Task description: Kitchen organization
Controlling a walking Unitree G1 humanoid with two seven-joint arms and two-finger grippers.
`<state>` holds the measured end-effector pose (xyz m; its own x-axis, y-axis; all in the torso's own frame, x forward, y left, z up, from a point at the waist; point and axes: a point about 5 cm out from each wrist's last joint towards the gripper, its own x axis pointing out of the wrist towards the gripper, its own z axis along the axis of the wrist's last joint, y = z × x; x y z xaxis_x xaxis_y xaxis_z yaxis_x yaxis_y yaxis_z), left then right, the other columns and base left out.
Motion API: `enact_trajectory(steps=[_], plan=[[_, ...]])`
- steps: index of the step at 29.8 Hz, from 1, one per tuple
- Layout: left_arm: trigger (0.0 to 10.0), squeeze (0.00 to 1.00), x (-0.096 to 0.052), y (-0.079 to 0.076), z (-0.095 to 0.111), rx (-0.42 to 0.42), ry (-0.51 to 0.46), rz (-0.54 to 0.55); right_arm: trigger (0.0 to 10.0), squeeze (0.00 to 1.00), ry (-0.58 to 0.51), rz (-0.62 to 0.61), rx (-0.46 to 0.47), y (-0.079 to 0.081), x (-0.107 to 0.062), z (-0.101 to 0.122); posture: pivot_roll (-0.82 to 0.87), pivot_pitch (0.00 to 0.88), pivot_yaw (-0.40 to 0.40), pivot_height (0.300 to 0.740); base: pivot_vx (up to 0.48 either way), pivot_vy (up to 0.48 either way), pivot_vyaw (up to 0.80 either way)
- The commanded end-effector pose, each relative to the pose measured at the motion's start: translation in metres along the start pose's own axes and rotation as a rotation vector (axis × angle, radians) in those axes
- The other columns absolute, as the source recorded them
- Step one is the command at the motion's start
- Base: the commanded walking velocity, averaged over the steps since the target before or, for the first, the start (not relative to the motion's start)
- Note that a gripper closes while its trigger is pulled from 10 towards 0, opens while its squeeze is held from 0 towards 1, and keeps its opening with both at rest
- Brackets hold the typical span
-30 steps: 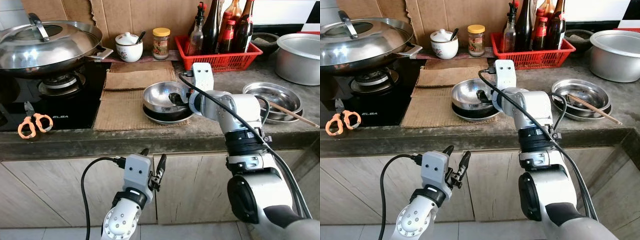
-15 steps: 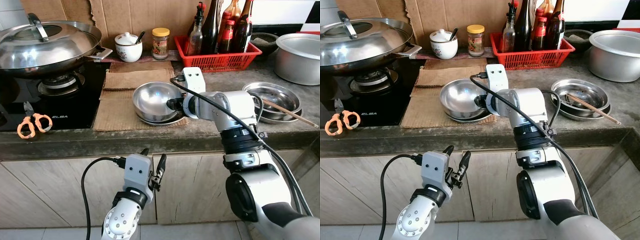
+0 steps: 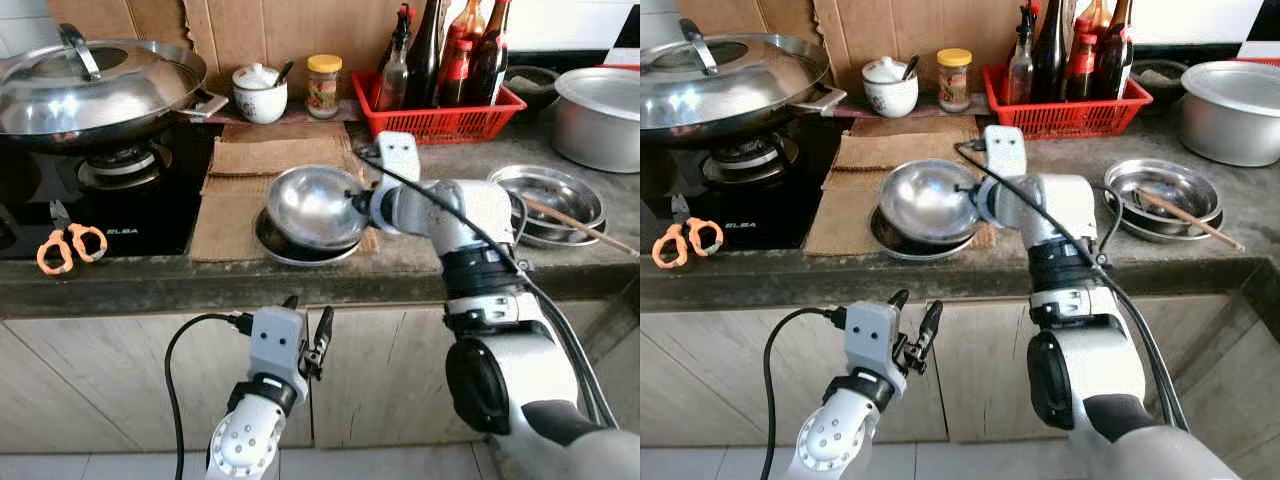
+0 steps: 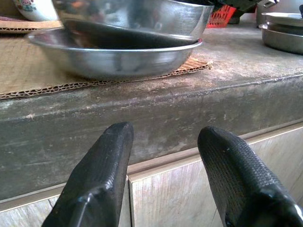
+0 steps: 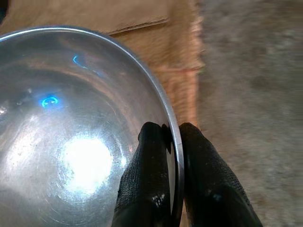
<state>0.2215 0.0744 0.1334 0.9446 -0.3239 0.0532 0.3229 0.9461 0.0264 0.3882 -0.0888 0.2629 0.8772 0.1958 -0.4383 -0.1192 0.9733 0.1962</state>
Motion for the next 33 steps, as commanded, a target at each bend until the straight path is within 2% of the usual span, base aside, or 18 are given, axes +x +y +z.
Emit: enact_trajectory(steps=[1,6,7,8,9,14,16,18,19,22,23,24,25,27,30,31,32,33], plan=[[10.0,0.00,0.000,-0.002,-0.003,-0.002,0.016,0.001,0.0,0.00,-0.026,-0.045,0.065,-0.004,0.000,0.006,0.08,0.071,-0.048,0.740,0.000,0.000,0.00],[10.0,0.00,0.000,-0.002,-0.003,0.000,0.019,0.000,0.0,0.00,-0.151,-0.021,0.273,-0.005,-0.002,0.020,0.08,0.075,-0.047,0.740,0.000,0.000,0.00],[10.0,0.00,0.000,-0.002,-0.003,0.000,0.019,0.000,0.0,0.00,-0.151,-0.021,0.273,-0.005,-0.002,0.020,0.08,0.075,-0.047,0.740,0.000,0.000,0.00],[10.0,0.00,0.000,-0.001,-0.002,0.000,0.019,0.002,0.0,0.00,-0.205,0.016,0.362,-0.003,-0.006,0.026,0.08,0.079,-0.045,0.740,0.000,0.000,0.00],[10.0,0.00,0.000,-0.001,-0.002,0.000,0.019,0.003,0.0,0.00,-0.221,0.027,0.395,-0.002,-0.007,0.027,0.08,0.079,-0.045,0.740,0.000,0.000,0.00],[10.0,0.00,0.001,0.000,-0.002,0.001,0.020,0.004,0.0,0.00,-0.358,0.087,0.491,0.004,-0.016,0.034,0.08,0.080,-0.040,0.740,0.000,0.000,0.00],[10.0,0.00,0.001,0.000,-0.003,0.001,0.021,0.004,0.0,0.00,-0.381,0.079,0.485,0.004,-0.017,0.034,0.08,0.078,-0.037,0.740,0.000,0.000,0.00],[10.0,0.00,0.001,0.000,-0.002,0.003,0.017,0.005,0.0,0.00,-0.663,0.027,0.289,0.004,-0.040,0.041,0.08,0.078,-0.038,0.740,0.000,0.000,0.00],[10.0,0.00,0.001,0.000,-0.002,0.003,0.017,0.005,0.0,0.00,-0.663,0.027,0.289,0.004,-0.040,0.041,0.08,0.078,-0.038,0.740,0.000,0.000,0.00],[10.0,0.00,0.001,0.000,-0.003,0.015,0.003,0.009,0.0,0.00,-0.789,-0.076,0.133,-0.006,-0.052,0.060,0.09,0.074,-0.036,0.740,0.000,0.000,0.00],[10.0,0.00,0.001,0.000,-0.003,0.015,0.003,0.009,0.0,0.00,-0.789,-0.076,0.133,-0.006,-0.052,0.060,0.09,0.074,-0.036,0.740,0.000,0.000,0.00],[10.0,0.00,-0.001,0.000,0.000,0.032,-0.040,0.008,0.0,0.00,-0.839,-0.097,0.057,-0.006,-0.064,0.073,0.08,0.069,-0.034,0.740,0.000,0.000,0.00],[10.0,0.00,-0.001,0.000,0.000,0.032,-0.040,0.008,0.0,0.00,-0.839,-0.097,0.057,-0.006,-0.064,0.073,0.08,0.069,-0.034,0.740,0.000,0.000,0.00],[10.0,0.00,-0.002,0.000,0.003,0.034,-0.067,0.002,0.0,0.00,-0.923,-0.151,-0.053,-0.008,-0.080,0.087,0.08,0.064,-0.028,0.740,0.000,0.000,0.00],[10.0,0.00,-0.002,0.000,0.001,0.025,-0.041,0.000,0.0,0.00,-0.963,-0.152,-0.092,-0.007,-0.085,0.090,0.08,0.063,-0.024,0.740,0.000,0.000,0.00],[10.0,0.00,-0.002,0.000,0.001,0.025,-0.041,0.000,0.0,0.00,-0.963,-0.152,-0.092,-0.007,-0.085,0.090,0.08,0.063,-0.024,0.740,0.000,0.000,0.00],[10.0,0.00,-0.001,0.001,-0.001,0.029,-0.004,0.000,0.0,0.00,-0.987,-0.193,-0.168,-0.025,-0.076,0.035,0.08,0.061,-0.024,0.740,0.000,0.000,0.00],[10.0,0.00,-0.001,0.001,-0.001,0.029,-0.004,0.000,0.0,0.00,-0.987,-0.193,-0.168,-0.025,-0.076,0.035,0.08,0.061,-0.024,0.740,0.000,0.000,0.00]])
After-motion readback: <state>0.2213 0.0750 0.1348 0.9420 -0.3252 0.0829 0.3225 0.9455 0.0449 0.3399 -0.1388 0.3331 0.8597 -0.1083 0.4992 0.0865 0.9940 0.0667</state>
